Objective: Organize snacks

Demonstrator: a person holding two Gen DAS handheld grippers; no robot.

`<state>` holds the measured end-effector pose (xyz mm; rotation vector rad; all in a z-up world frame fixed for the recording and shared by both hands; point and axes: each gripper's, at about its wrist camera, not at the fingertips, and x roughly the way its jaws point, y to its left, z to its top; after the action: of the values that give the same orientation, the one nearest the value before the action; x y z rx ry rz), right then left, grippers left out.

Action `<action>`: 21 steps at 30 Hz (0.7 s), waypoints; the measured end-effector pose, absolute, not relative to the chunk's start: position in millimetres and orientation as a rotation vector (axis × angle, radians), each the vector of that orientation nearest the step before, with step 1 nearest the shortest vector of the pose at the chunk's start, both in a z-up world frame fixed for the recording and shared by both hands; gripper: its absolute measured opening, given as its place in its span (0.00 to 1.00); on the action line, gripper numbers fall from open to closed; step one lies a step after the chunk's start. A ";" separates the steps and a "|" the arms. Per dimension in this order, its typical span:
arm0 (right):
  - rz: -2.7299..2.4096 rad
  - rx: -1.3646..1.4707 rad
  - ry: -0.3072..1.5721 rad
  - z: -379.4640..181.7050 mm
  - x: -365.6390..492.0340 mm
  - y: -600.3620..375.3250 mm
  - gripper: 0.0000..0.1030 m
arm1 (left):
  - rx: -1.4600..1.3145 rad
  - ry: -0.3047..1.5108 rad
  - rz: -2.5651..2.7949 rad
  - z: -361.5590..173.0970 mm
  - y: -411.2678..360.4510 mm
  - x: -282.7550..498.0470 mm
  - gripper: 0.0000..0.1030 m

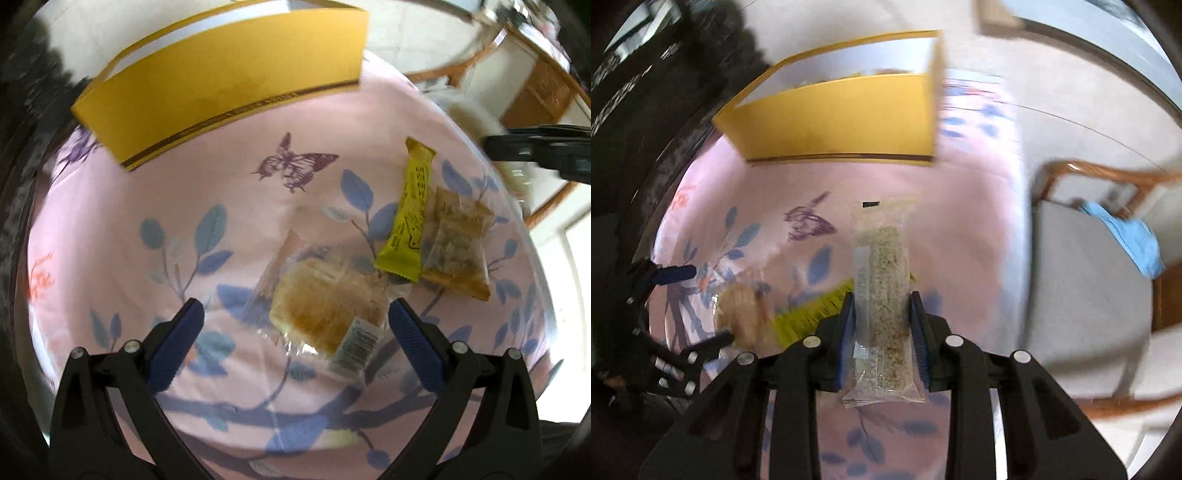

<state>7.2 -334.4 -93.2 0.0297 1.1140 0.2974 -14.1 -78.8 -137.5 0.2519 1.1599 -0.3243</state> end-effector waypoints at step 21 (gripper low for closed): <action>0.274 0.147 1.100 -96.4 -80.1 -311.2 0.28 | 0.206 1.169 -0.377 -171.9 -108.8 -22.7 0.46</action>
<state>-80.1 -311.2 -96.4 0.1473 1.1000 0.2738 -22.7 -108.8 -171.9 0.2062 1.1689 -0.3772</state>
